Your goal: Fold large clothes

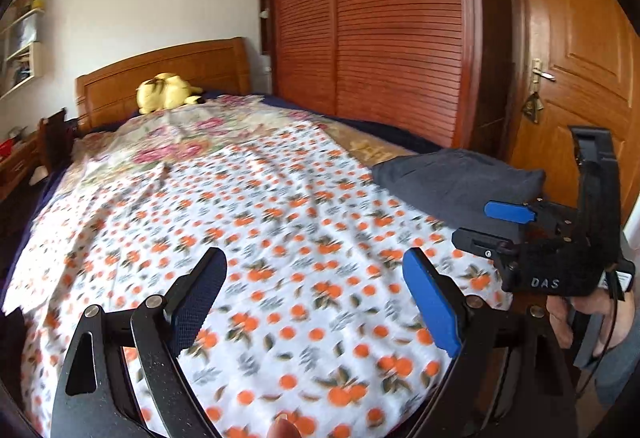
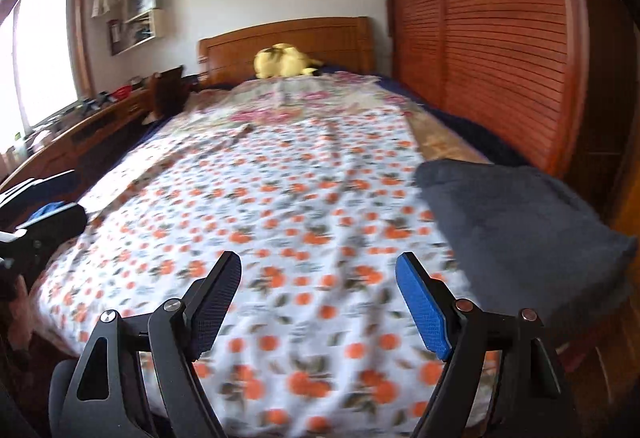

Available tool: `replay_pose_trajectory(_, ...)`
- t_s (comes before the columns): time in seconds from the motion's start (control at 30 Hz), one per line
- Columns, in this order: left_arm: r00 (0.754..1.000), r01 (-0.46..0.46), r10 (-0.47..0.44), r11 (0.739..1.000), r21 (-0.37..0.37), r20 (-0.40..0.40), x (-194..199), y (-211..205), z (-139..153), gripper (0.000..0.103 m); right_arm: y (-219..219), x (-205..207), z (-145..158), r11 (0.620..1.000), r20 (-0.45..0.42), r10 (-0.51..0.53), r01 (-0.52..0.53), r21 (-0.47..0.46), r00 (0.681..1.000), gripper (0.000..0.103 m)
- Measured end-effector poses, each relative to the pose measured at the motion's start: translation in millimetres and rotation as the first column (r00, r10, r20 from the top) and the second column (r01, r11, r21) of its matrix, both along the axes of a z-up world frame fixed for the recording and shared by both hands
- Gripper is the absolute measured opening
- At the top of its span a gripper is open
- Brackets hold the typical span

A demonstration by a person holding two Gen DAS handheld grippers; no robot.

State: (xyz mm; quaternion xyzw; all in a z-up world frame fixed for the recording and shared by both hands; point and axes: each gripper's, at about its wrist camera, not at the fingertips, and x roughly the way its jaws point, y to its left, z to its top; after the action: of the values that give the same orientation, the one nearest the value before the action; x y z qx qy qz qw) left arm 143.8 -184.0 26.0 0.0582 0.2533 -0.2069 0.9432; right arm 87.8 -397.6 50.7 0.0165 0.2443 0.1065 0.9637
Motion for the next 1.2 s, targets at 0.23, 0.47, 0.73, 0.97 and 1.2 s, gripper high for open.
replay_pose_trajectory(0.23, 0.992, -0.122, 0.121, 0.992, -0.021, -0.027, -24, 61, -10, 0.090, 42, -13, -4, 0.996, 0.014, 0.090, -0.090, -0.003, 0.996, 0.081)
replay_pose_trajectory(0.47, 0.967, -0.254, 0.254, 0.967, -0.024, -0.020, -57, 121, -6, 0.090, 54, -22, -8, 0.991, 0.060, 0.134, -0.135, 0.018, 0.989, 0.081)
replay_pose_trajectory(0.73, 0.940, -0.336, 0.338, 0.940, -0.052, 0.042, -94, 155, 16, 0.090, 55, -53, -1, 0.989, 0.165, 0.139, -0.146, 0.031, 0.976, 0.081)
replay_pose_trajectory(0.97, 0.927, -0.359, 0.362, 0.932, -0.048, 0.098, -127, 160, 28, 0.090, 50, -65, -16, 0.989, 0.198, 0.130, -0.141, 0.043, 0.972, 0.081)
replay_pose_trajectory(1.2, 0.921, -0.376, 0.380, 0.924, -0.067, 0.080, -134, 161, 23, 0.090, 48, -75, -15, 0.989, 0.200, 0.128, -0.141, 0.051, 0.971, 0.081)
